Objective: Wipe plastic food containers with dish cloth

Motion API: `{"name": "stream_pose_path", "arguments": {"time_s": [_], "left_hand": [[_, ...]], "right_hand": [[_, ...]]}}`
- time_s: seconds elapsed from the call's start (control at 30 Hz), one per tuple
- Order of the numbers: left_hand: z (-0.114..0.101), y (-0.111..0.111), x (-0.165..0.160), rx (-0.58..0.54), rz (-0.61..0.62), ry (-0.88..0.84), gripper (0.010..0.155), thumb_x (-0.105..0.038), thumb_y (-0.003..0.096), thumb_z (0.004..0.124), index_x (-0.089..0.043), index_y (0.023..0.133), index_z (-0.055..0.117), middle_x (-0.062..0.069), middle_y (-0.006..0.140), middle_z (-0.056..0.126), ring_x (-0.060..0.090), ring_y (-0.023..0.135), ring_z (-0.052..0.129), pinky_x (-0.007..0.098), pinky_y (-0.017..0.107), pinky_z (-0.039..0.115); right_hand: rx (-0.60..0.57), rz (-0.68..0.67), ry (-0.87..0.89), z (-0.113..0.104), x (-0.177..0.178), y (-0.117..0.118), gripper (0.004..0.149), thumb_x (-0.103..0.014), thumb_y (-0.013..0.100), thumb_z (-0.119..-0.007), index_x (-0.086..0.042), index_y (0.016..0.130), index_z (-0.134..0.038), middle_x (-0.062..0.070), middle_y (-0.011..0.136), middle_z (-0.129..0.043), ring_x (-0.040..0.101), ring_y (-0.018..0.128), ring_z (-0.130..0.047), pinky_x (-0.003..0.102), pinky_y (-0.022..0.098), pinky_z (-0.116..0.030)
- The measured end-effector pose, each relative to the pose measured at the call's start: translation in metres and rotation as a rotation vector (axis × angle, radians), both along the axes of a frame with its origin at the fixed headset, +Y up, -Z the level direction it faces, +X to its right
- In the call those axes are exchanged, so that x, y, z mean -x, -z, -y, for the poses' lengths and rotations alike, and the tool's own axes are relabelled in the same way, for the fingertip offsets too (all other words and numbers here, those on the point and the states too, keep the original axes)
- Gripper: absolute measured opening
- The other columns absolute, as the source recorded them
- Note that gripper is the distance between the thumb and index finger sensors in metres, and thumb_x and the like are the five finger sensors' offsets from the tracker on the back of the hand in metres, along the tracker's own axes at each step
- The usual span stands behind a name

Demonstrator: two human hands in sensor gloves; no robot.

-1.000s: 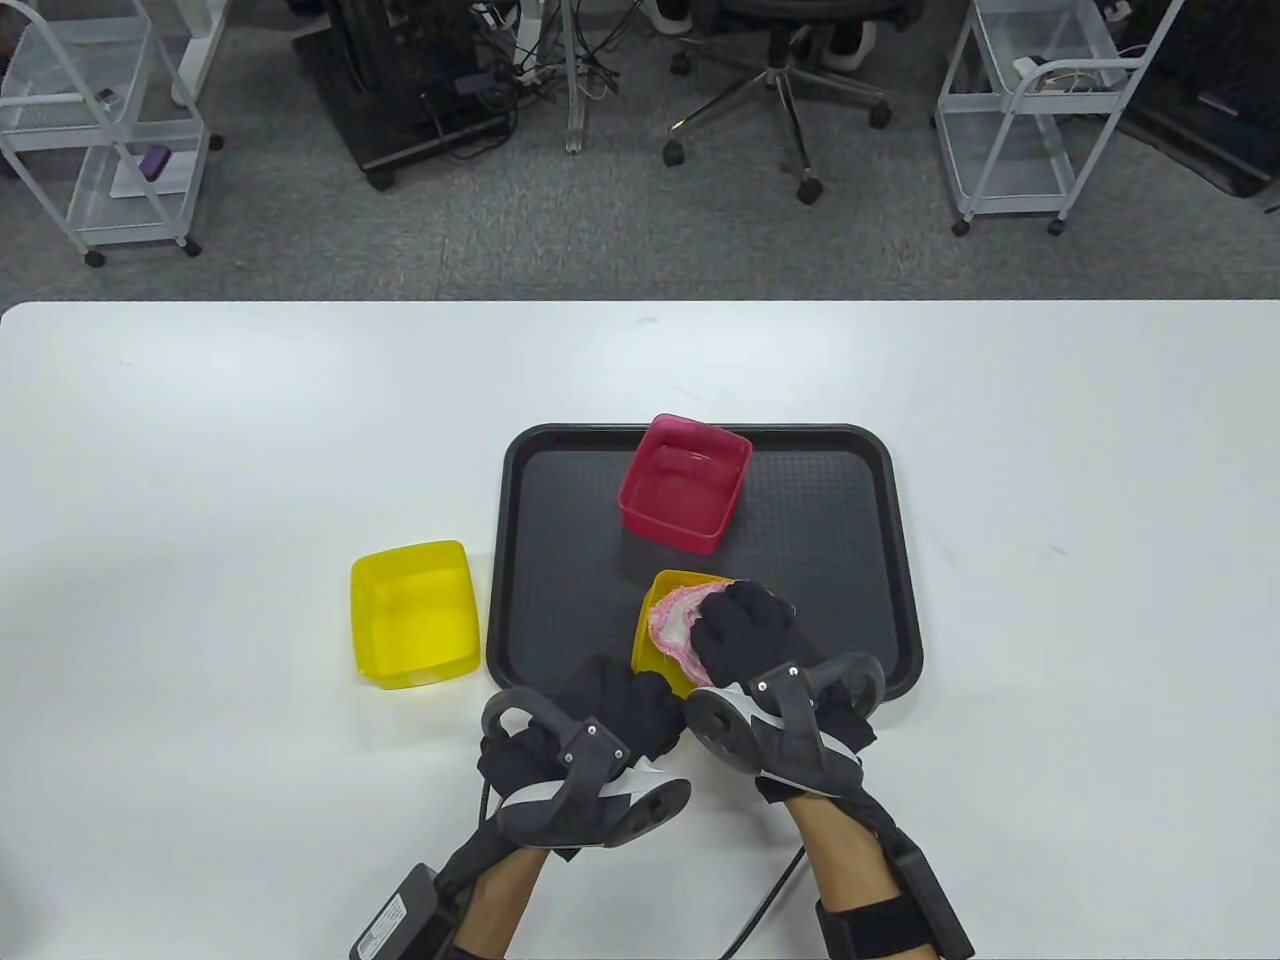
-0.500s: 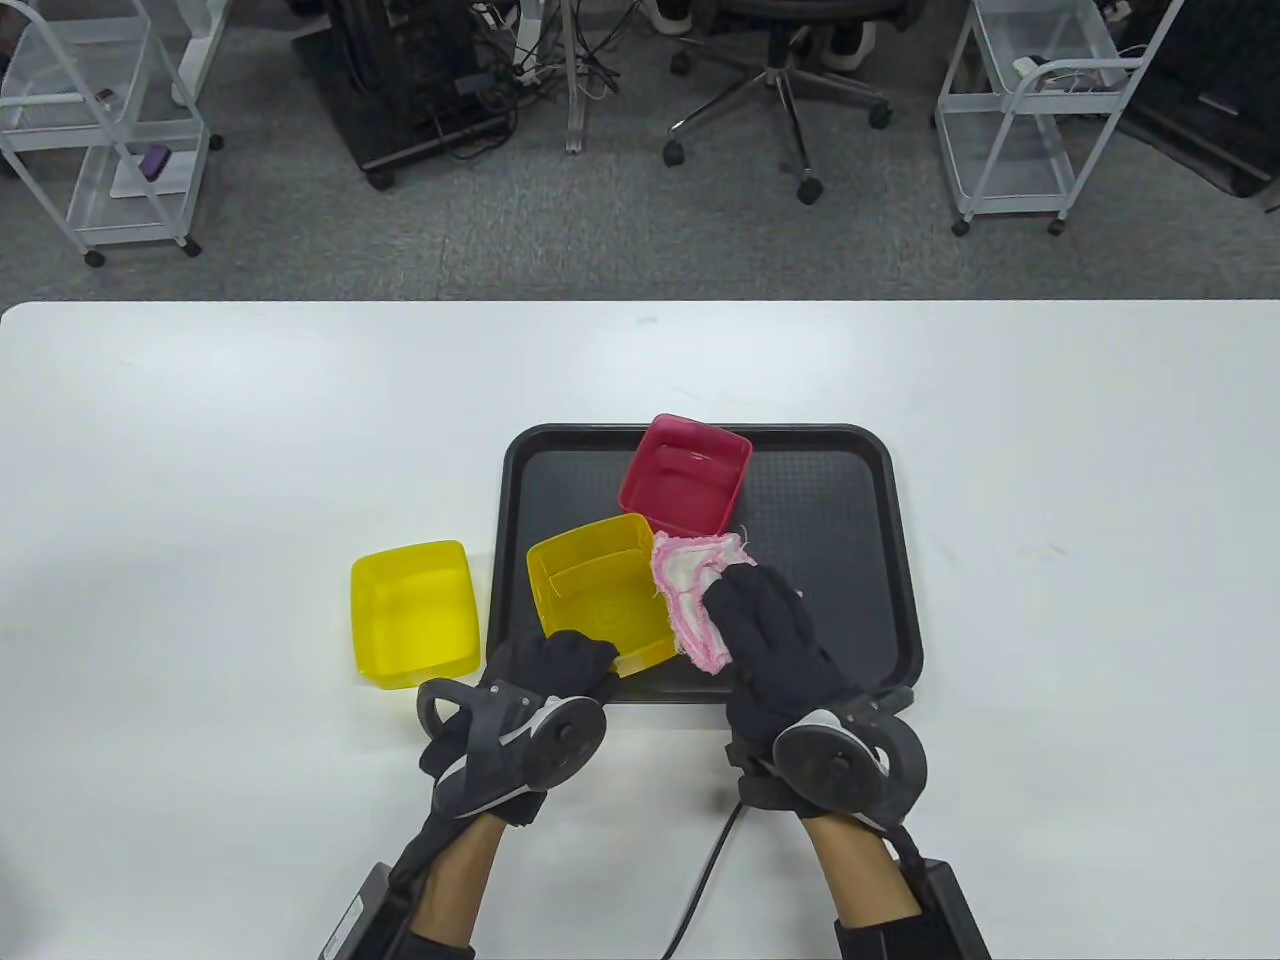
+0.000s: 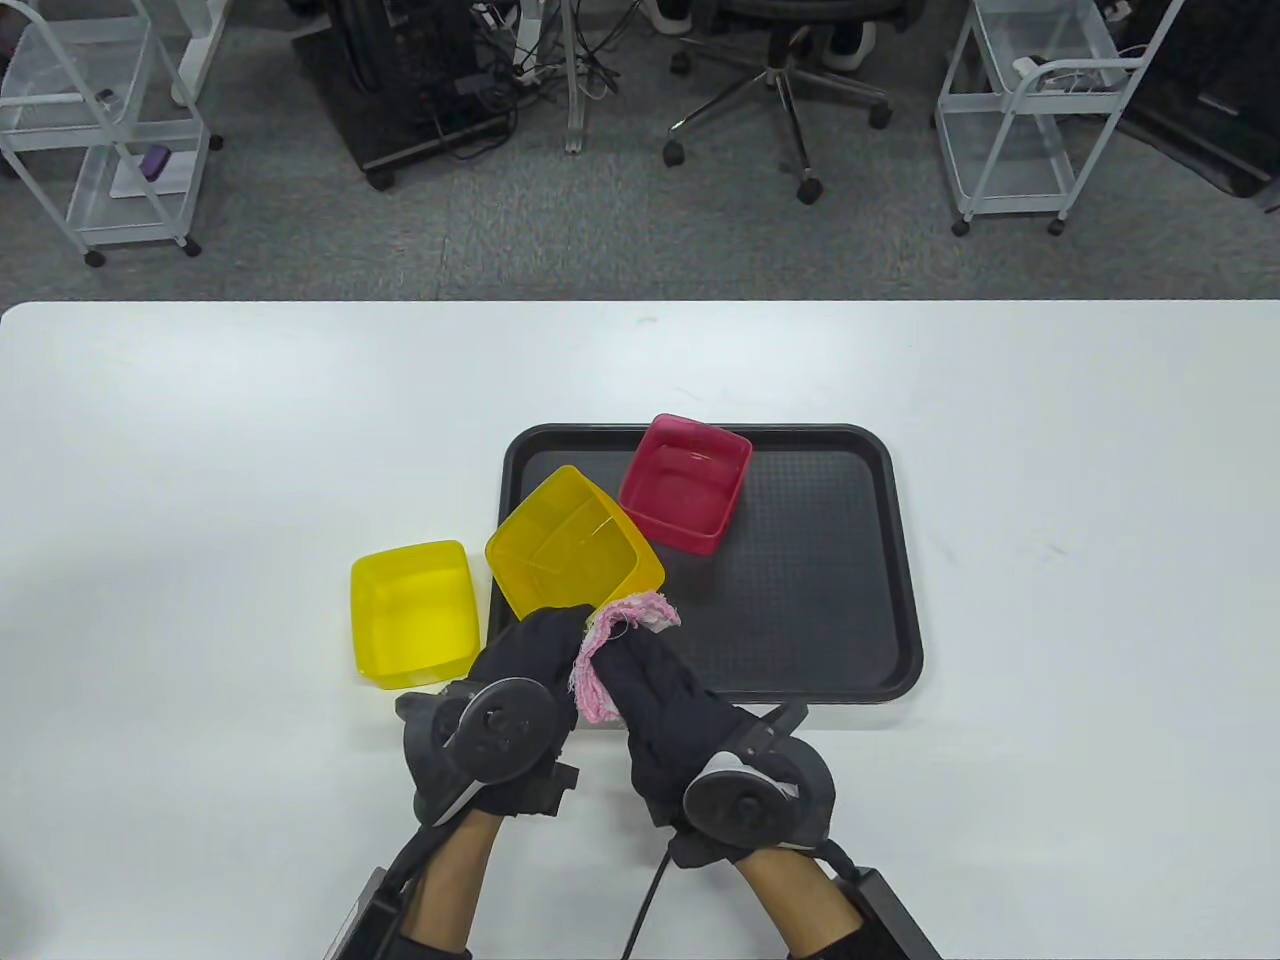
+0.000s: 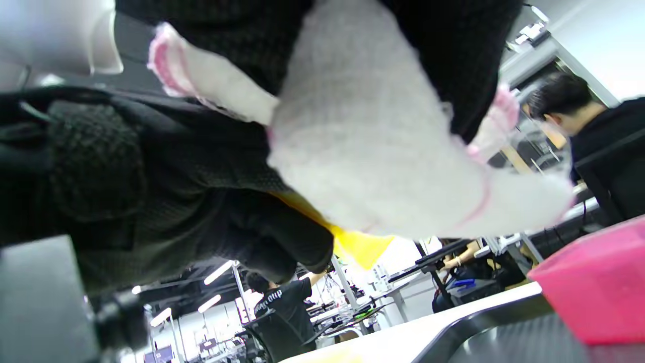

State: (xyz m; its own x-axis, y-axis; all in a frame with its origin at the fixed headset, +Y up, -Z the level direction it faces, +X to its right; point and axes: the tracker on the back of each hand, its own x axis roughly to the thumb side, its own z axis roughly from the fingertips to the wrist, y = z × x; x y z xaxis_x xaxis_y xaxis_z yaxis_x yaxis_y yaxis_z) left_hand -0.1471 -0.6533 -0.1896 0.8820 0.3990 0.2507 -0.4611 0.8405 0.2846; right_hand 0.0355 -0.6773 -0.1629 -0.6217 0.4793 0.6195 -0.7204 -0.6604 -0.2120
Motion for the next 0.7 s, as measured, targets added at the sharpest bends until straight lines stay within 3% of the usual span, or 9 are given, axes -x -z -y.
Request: {"name": "stream_pose_path", "arguments": {"time_s": [0.23,0.43,0.7], "left_hand": [[-0.004,-0.007,-0.009,-0.087,0.01,0.081,0.039,-0.042,0.0482,0.087,-0.021,0.081,0.094,0.0,0.075,0.101,0.026,0.054,0.113,0.043,0.05,0.099],[-0.003,-0.011,-0.018,-0.108,0.078,0.153,0.039,-0.046,0.0476,0.087,-0.022,0.077,0.095,0.0,0.071,0.102,0.024,0.049,0.113,0.042,0.048,0.099],[-0.008,-0.017,-0.021,-0.192,0.221,0.182,0.04,-0.057,0.044,0.085,-0.025,0.065,0.098,-0.004,0.061,0.104,0.024,0.041,0.111,0.042,0.043,0.097]], "right_hand": [[0.011,0.071,0.011,0.006,-0.006,0.004,0.049,-0.008,0.045,-0.077,-0.01,0.092,-0.066,0.028,0.095,-0.061,0.051,0.08,-0.074,0.055,0.051,-0.082],[0.137,0.147,0.217,0.009,-0.033,0.017,0.052,-0.008,0.046,-0.072,-0.011,0.095,-0.058,0.024,0.101,-0.055,0.051,0.086,-0.067,0.056,0.056,-0.076],[0.328,-0.025,0.542,0.02,-0.072,0.037,0.05,-0.003,0.046,-0.069,-0.015,0.094,-0.066,0.018,0.102,-0.065,0.052,0.088,-0.069,0.062,0.057,-0.071]]}}
